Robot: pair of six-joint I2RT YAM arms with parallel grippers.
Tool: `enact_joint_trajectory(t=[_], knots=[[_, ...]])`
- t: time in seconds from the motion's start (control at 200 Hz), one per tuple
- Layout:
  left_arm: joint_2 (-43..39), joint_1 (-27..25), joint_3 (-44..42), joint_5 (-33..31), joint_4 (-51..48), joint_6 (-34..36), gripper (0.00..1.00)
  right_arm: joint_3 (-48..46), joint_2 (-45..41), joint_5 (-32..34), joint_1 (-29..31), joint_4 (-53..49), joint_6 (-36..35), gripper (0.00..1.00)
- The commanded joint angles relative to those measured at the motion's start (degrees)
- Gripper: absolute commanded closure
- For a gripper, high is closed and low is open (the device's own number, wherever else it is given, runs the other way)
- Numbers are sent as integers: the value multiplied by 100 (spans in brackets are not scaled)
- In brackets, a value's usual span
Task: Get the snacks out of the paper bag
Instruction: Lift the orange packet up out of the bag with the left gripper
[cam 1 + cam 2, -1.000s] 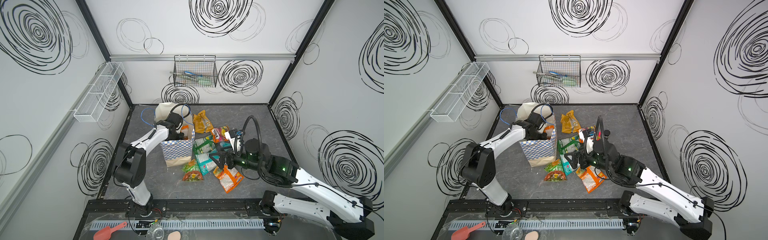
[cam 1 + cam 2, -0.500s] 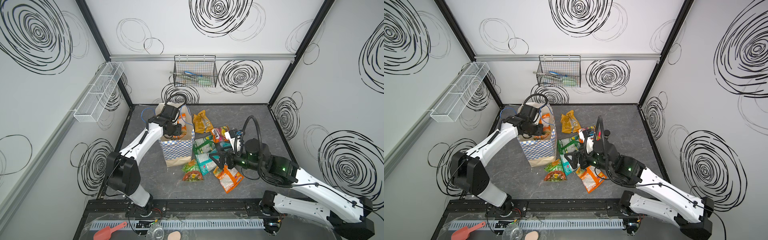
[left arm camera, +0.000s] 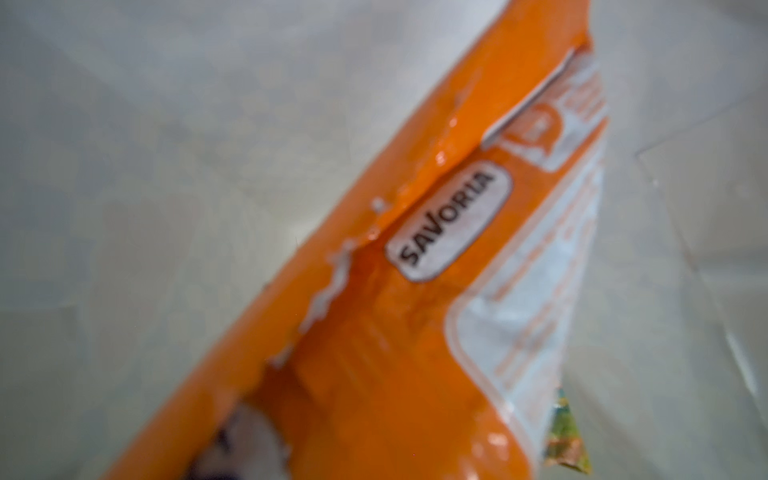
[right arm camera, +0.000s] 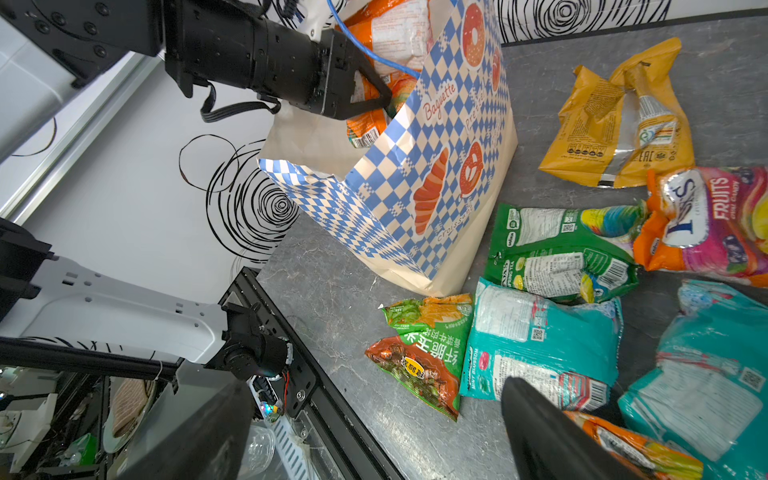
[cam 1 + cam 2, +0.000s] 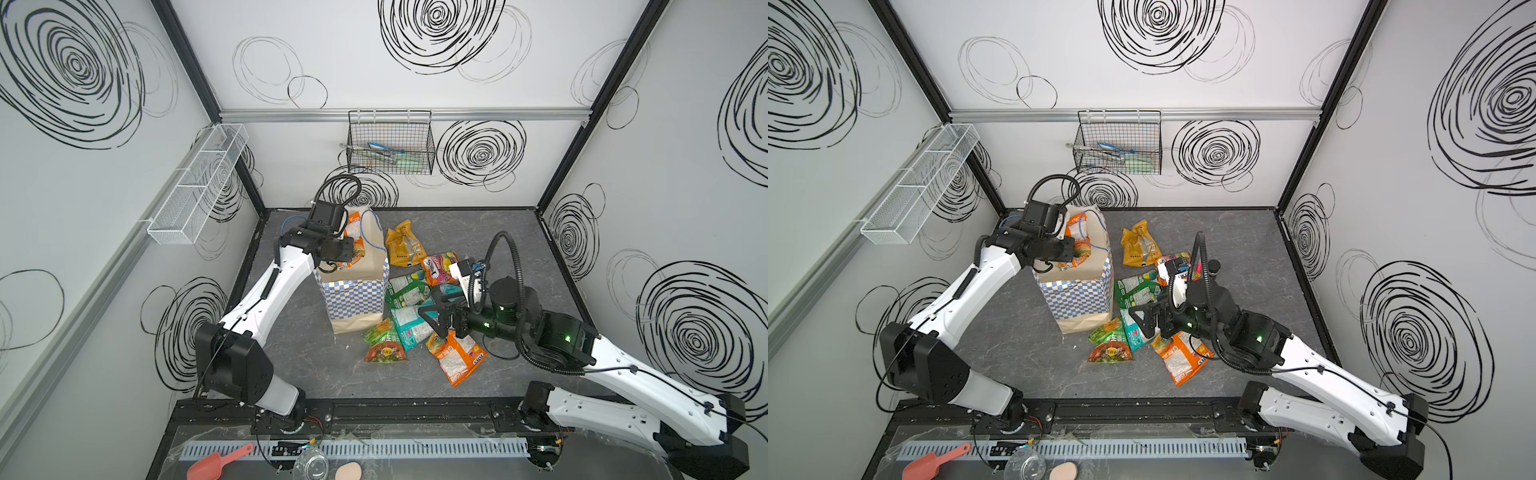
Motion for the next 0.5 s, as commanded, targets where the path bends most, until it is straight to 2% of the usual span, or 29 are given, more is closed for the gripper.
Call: enact_joint_trajectory(t=[0.0,0.495], knots=[[-373,37,403,-193,27,-81,100,260,-13,12,37,-54,67,3],[-942,-101,1650,-17,-443,-275,100,695,-106,-55,56,1,207,3]])
